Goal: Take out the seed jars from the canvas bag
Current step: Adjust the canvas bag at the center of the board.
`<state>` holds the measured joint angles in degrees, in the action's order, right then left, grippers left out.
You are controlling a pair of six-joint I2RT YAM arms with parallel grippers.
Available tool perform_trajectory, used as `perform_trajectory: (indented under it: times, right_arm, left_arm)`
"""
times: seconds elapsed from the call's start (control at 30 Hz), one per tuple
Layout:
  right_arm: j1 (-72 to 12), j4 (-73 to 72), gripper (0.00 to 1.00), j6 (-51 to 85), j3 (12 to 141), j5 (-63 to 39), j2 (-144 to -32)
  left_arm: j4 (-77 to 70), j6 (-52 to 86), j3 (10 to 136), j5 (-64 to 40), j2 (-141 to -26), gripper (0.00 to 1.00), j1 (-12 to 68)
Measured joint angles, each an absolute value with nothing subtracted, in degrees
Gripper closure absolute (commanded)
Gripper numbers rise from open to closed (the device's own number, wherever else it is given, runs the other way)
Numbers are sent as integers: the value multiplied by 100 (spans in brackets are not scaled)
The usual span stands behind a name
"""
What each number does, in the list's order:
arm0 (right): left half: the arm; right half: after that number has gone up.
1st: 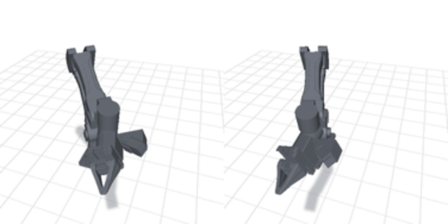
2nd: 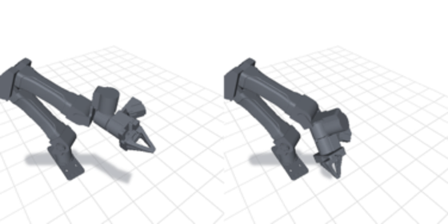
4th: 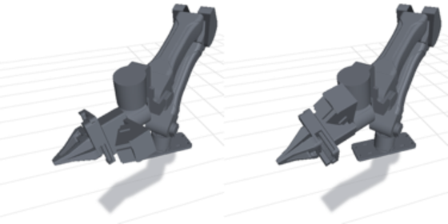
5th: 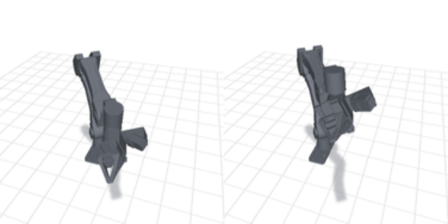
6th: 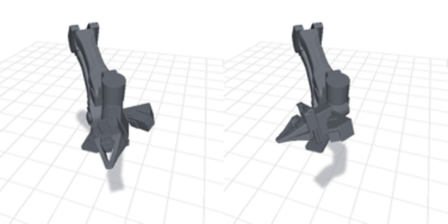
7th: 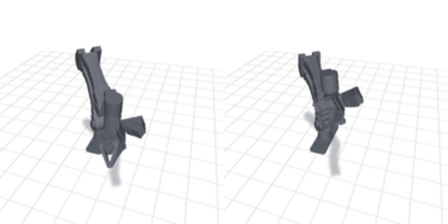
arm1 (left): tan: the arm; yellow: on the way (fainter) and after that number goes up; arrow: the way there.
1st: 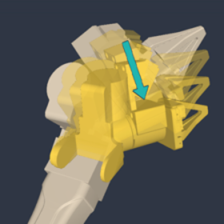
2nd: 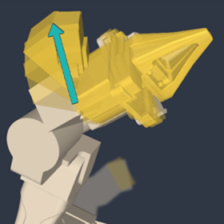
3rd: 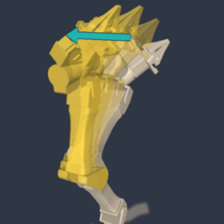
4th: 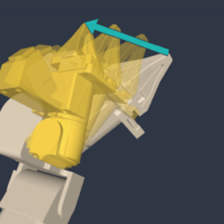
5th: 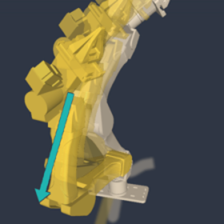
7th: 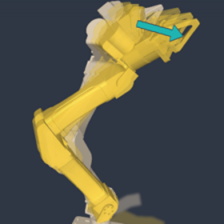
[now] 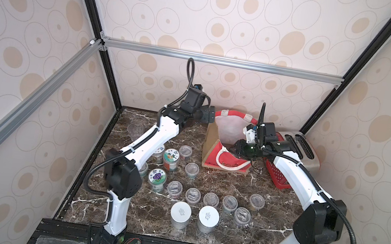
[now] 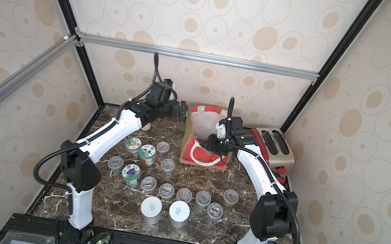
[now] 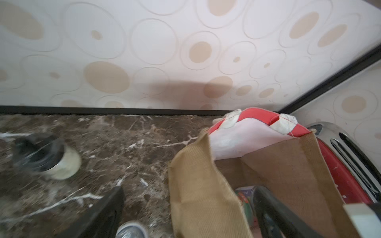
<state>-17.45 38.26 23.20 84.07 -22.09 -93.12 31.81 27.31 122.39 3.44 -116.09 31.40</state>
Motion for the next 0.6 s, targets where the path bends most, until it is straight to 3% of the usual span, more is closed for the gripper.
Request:
perform_trajectory:
  times: [0.17, 0.6]
  right_arm:
    - [-1791, 3717, 59, 2327, 7677, -2206, -8698]
    - [-1868, 3286, 58, 2456, 6206, -2158, -7677]
  left_arm:
    - [3715, 2504, 13255, 648, -12418, 2, 3658]
    - [4195, 1531, 13264, 1669, -12381, 2, 4154]
